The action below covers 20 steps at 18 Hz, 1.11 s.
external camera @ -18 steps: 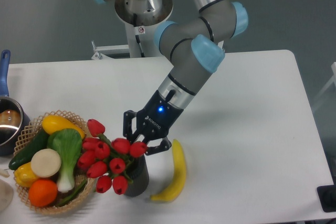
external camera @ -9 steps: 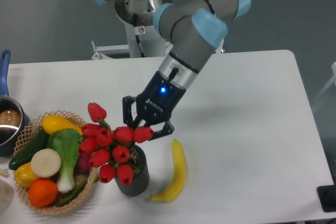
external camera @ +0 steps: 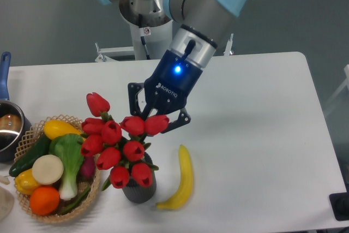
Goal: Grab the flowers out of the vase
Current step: 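Lift the tulip bunch up out of the vase and away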
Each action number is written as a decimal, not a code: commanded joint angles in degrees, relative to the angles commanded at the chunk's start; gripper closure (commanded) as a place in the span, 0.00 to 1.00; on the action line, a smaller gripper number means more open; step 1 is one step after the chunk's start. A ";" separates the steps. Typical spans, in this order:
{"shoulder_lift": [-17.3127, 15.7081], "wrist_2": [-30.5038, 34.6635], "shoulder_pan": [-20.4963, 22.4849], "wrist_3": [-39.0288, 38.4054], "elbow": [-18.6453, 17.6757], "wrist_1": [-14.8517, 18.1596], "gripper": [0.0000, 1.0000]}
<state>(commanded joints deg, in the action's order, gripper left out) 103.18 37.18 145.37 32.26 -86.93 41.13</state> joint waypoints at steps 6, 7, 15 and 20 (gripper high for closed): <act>-0.09 -5.27 4.48 -0.44 2.99 0.09 1.00; -0.09 -5.62 5.44 -0.53 3.26 0.17 1.00; 1.49 -0.64 14.31 12.01 1.42 0.79 1.00; 2.55 16.40 14.68 16.26 -0.07 2.90 1.00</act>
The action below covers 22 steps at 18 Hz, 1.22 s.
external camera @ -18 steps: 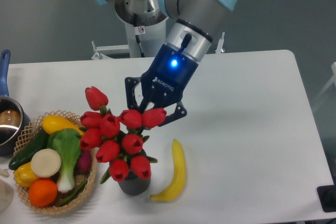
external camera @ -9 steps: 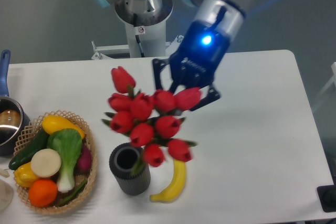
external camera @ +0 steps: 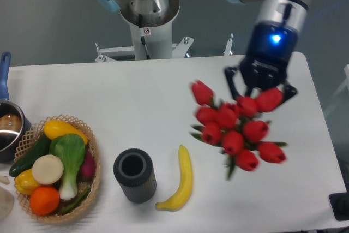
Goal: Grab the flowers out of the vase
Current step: 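Lift the tulip bunch up out of the vase and away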
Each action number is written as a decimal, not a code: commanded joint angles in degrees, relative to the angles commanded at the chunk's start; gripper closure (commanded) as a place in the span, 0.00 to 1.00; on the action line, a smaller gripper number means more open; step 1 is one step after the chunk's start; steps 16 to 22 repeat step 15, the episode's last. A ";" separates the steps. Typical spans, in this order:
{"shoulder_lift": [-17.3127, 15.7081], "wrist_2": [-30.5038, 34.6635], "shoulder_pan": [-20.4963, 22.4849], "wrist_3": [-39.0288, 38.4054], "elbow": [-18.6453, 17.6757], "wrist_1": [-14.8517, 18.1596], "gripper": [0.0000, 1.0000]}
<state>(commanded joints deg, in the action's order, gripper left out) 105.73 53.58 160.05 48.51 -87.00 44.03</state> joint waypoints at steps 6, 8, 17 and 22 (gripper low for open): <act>0.78 18.02 -0.61 0.09 -0.36 5.36 1.00; 0.97 22.42 -1.23 0.27 -0.45 7.20 1.00; 1.23 29.38 -2.20 4.75 -0.36 13.01 1.00; 1.23 29.38 -2.20 4.75 -0.36 13.01 1.00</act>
